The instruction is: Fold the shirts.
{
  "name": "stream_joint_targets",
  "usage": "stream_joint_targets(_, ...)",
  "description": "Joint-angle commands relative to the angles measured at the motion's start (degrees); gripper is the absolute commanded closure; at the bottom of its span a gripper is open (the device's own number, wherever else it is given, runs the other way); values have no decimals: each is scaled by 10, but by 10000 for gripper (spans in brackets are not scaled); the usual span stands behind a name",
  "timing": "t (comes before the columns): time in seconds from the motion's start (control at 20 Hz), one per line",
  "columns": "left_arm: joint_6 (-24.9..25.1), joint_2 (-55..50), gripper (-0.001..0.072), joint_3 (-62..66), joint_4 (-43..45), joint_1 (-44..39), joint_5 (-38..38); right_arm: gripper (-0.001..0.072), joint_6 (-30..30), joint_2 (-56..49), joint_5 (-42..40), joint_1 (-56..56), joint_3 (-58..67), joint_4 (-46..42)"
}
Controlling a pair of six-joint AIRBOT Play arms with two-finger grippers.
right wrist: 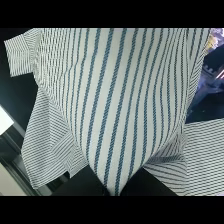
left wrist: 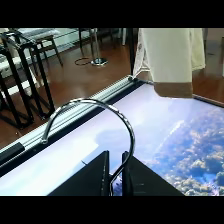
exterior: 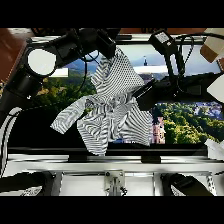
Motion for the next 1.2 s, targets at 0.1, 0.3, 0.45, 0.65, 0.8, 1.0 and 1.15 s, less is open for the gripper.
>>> stream_joint_targets(0.1, 1, 16, 653, 0, 16, 42, 4, 314, -23, 3, -47, 0, 1, 11)
stream_joint_targets(0.3, 1, 44, 653, 0, 17, 83, 4, 263, -20, 33, -128, 0, 2, 13)
stream_joint_targets(0.45, 1, 60, 653, 0, 17, 108, 2, 265, -21, 50, -112, 0, 2, 10)
stream_joint_targets(0.65, 1, 70, 653, 0, 17, 118, -20, 647, -20, 43, -105, 0, 1, -7)
stream_joint_targets(0.8, 1, 73, 652, 0, 47, 120, -29, 647, -21, 43, -122, 0, 1, -9)
stream_joint_targets(1.0, 1, 76, 653, 0, 56, 134, -44, 648, -21, 58, -205, 0, 5, -29)
stream_joint_targets(1.15, 1, 76, 653, 0, 56, 144, -60, 649, -3, 61, -258, 0, 33, -98)
